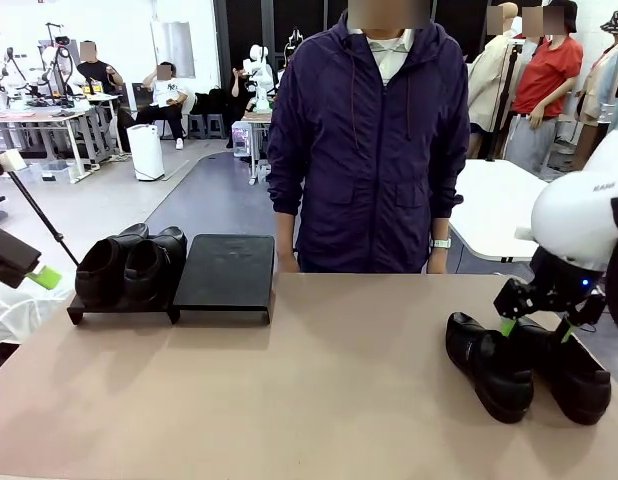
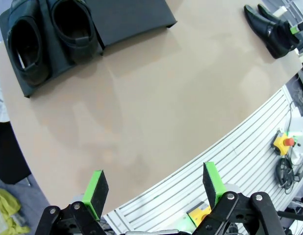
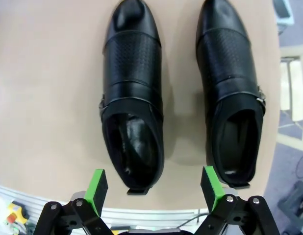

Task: Organize the shoes by placing them on the stand.
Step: Pick up one Shoe and place it in the middle of the table.

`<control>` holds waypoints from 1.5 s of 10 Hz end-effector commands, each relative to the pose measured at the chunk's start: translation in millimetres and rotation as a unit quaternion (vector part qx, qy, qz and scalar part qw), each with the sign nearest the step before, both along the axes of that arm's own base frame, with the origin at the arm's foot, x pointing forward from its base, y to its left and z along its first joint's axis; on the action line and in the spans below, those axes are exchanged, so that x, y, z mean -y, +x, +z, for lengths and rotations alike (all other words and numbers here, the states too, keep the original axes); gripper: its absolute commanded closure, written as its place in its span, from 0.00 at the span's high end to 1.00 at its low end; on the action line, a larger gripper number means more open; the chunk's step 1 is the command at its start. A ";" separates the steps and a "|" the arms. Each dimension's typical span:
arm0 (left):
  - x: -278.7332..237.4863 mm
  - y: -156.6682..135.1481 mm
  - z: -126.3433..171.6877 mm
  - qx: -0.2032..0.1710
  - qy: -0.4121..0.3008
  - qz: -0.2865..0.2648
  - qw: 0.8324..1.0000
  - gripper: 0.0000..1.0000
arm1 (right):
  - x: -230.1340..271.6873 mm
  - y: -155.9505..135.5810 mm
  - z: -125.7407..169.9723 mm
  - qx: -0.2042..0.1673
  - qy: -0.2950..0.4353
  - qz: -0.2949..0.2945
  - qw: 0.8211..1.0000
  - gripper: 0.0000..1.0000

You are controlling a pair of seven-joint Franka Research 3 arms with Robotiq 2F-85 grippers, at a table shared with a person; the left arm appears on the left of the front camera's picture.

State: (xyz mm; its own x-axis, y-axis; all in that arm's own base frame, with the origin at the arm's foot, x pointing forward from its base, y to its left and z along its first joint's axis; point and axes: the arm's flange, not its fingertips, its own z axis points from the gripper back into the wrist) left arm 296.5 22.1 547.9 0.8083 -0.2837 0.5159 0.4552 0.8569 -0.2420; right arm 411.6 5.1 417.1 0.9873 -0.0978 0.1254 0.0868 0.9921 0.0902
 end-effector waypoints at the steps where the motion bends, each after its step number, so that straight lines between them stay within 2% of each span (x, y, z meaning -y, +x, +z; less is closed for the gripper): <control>1: -0.1 -2.2 -0.8 -0.004 0.005 0.003 1.000 1.00 | -6.2 7.3 -19.0 -0.008 -0.022 -0.028 0.999 1.00; 7: -0.1 -2.2 -0.8 -0.004 0.005 0.003 1.000 1.00 | -7.4 18.2 -55.8 -0.045 -0.026 -0.050 0.997 1.00; 11: -0.1 -2.2 -0.8 -0.004 0.005 0.003 1.000 1.00 | -1.9 21.3 -67.3 -0.043 -0.012 -0.067 0.997 1.00; 12: -0.1 -2.2 -0.8 -0.004 0.005 0.003 1.000 1.00 | -2.1 20.7 -69.4 -0.047 -0.015 -0.064 0.997 0.40; 13: -0.1 -2.2 -0.8 -0.004 0.005 0.003 1.000 1.00 | -1.0 21.6 -70.6 -0.052 -0.017 -0.063 0.997 0.00; 15: -0.1 -2.2 -0.8 -0.004 0.005 0.003 1.000 1.00 | -1.2 23.3 -72.7 -0.056 -0.020 -0.060 0.996 0.00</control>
State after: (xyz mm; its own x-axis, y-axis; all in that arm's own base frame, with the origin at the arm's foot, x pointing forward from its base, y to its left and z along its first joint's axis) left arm 296.5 22.1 547.9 0.8084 -0.2837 0.5158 0.4552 0.8569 -0.2420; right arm 427.8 4.0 343.8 0.9801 -0.1981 0.0152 0.1971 0.9789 0.0541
